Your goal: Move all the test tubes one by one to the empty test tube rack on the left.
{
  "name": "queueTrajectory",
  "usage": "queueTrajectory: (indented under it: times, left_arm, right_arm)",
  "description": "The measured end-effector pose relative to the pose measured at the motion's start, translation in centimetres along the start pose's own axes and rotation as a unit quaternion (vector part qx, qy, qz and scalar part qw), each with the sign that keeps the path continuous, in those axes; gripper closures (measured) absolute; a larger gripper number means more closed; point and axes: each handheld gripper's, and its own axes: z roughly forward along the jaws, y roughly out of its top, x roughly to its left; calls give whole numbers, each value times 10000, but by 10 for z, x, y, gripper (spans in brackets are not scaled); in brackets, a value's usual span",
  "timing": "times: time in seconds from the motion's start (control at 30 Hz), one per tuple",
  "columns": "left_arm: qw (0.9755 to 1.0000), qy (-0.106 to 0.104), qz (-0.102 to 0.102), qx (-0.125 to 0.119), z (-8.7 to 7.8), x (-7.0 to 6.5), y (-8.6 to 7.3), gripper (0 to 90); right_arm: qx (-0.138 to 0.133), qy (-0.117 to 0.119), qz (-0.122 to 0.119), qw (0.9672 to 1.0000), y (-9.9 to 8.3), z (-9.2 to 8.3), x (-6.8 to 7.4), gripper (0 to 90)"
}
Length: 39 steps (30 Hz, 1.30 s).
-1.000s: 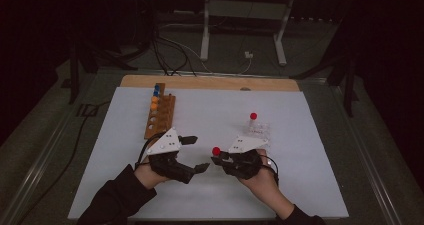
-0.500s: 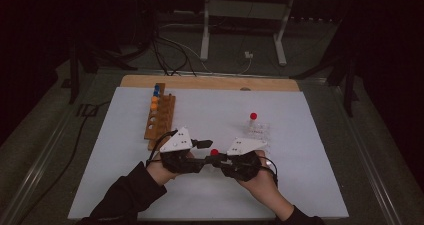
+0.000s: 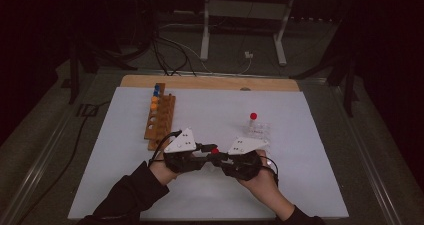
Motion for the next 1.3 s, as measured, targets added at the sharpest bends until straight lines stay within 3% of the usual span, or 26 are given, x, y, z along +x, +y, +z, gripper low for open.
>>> queueTrajectory:
  times: [0.13, 0.2, 0.43, 0.7, 0.8, 1.03, 1.17, 1.3]
  left_arm:
    - [10000, 9, -71, -46, -2, 3, 1, 720]
    - [9999, 7, -101, -64, -4, 5, 2, 720]
    - [9993, 299, -117, -185, -21, 12, 7, 720]
    - [9968, 660, -246, -369, -41, 30, 13, 720]
    - [9952, 836, -256, -429, -50, 38, 18, 720]
    - [9910, 1193, -331, -513, -68, 55, 26, 720]
    - [9878, 1426, -345, -520, -77, 64, 29, 720]
    - [9836, 1685, -352, -542, -86, 72, 30, 719]
  right_arm:
    - [-69, 24, 26, 10000, 0, -1, -1, 732]
    - [-43, 5, 24, 10000, 0, -1, -1, 647]
    - [-232, -180, 48, 9996, 0, -9, -6, 535]
    - [-584, -386, 232, 9973, 2, -23, -13, 293]
    - [-635, -495, 267, 9964, 3, -26, -15, 190]
    - [-738, -697, 446, 9938, 3, -31, -19, 46]
    - [-757, -758, 524, 9929, 4, -32, -20, 2]
    - [-766, -655, 486, 9937, 3, -33, -21, 1]
